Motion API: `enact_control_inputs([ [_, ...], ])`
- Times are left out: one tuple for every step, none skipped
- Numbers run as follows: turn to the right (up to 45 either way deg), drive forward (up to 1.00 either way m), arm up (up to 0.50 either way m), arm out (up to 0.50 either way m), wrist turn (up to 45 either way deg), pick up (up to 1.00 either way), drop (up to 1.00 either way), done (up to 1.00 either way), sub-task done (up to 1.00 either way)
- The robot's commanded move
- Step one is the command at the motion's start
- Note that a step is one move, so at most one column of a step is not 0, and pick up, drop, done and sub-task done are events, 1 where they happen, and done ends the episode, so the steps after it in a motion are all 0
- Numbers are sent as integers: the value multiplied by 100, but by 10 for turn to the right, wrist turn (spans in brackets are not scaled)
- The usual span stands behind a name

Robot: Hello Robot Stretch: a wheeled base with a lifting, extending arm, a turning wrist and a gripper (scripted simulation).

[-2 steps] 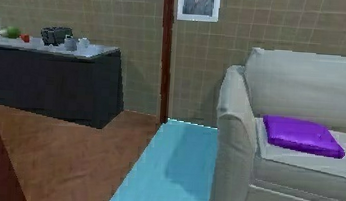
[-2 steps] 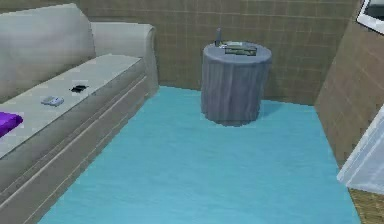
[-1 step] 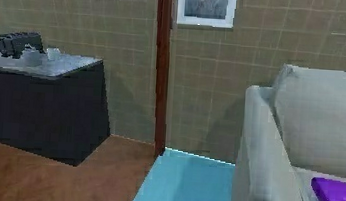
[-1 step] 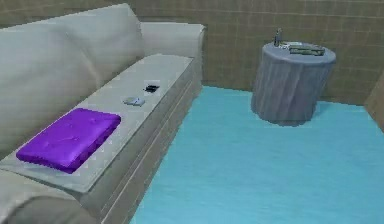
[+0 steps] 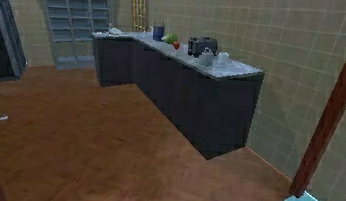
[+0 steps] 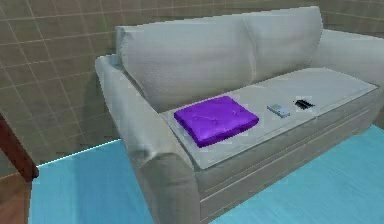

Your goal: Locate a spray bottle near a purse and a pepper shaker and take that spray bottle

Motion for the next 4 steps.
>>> enact_control_inputs([
  [-120,0,0,0,0,0,0,0,0],
  [0,25,0,0,0,0,0,0,0],
  [-60,0,0,0,0,0,0,0,0],
  [0,50,0,0,0,0,0,0,0],
])
